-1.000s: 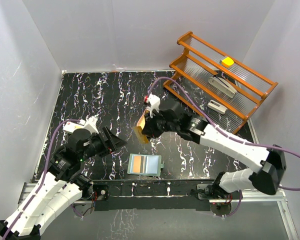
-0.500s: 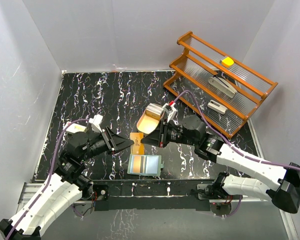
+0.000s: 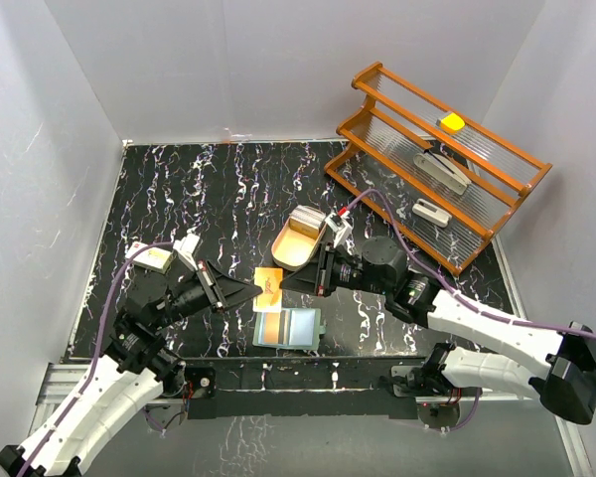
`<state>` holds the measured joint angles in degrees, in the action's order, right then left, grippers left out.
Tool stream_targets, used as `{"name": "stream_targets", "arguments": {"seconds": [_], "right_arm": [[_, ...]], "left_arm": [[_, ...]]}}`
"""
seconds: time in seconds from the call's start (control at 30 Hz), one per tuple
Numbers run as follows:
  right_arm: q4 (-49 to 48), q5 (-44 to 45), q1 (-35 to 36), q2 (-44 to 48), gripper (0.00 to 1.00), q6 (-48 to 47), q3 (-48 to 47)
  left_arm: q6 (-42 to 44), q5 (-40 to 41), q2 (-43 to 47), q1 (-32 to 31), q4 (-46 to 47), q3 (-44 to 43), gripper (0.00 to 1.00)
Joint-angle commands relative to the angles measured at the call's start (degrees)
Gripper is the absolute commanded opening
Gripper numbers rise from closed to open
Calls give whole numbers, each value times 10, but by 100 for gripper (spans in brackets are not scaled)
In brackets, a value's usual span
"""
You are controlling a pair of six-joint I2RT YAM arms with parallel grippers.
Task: Put the credit cards into the card holder
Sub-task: Pick up the credit card from the storage box.
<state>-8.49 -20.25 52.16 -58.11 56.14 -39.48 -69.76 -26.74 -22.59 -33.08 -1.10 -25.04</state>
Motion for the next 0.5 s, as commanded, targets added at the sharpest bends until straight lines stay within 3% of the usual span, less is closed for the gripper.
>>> {"name": "stream_targets", "arguments": {"seconds": [0.0,0.23,0.3,0.47], "right_arm": [[8,21,-3,20,12,-9,-5],[156,112,-3,58,37,-46,-12],[230,160,-3,66,39,-64,-22],[365,229,-3,59,39,-70,-45]], "left_arm": [[31,36,16,2,-48,11,0],[121,84,-21,2,-189,-19,0],[145,113,-42,2,-239,-34,0],[174,115,-91,2,-250,-46,0]]}}
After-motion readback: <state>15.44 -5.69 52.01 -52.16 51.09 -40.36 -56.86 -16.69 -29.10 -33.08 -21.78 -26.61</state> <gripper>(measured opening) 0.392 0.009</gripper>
